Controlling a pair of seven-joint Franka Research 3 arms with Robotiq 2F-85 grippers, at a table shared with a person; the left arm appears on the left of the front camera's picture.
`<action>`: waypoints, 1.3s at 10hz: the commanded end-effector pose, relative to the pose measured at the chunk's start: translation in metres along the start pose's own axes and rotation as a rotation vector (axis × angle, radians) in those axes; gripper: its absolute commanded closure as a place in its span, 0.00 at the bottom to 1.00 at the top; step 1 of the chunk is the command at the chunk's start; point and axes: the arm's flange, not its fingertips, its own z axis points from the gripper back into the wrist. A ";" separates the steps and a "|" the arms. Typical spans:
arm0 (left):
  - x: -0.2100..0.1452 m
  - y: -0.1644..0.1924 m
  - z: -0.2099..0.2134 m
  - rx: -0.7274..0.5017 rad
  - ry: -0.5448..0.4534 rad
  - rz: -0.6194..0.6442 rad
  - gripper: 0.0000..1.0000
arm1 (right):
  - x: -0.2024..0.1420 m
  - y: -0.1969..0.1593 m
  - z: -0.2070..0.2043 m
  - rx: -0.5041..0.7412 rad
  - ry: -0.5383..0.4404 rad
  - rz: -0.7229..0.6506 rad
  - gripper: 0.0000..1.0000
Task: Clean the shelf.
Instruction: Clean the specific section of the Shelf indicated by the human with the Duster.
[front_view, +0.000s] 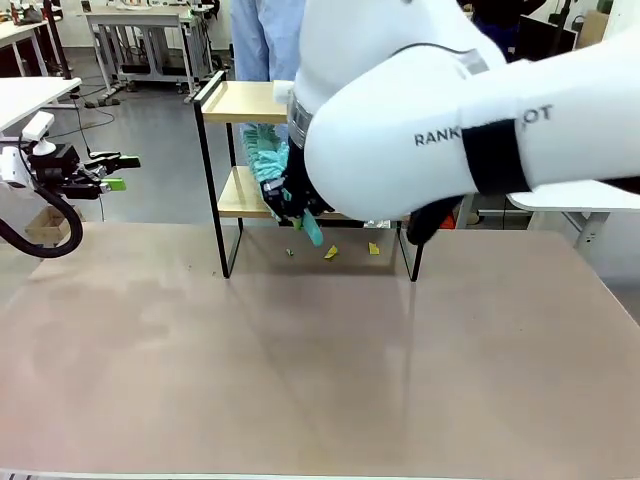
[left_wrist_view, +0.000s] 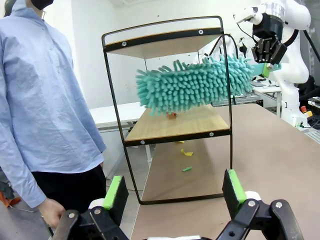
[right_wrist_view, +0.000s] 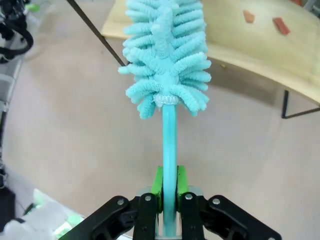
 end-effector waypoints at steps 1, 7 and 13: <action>0.003 -0.003 -0.002 0.001 -0.002 -0.016 0.00 | 0.026 0.027 -0.011 0.002 -0.027 -0.104 0.87; 0.003 -0.003 -0.002 0.001 -0.002 -0.016 0.00 | 0.059 0.063 -0.039 0.024 -0.021 -0.239 0.87; 0.003 -0.003 -0.002 0.001 -0.002 -0.016 0.00 | 0.051 0.057 -0.071 0.083 0.055 -0.316 0.87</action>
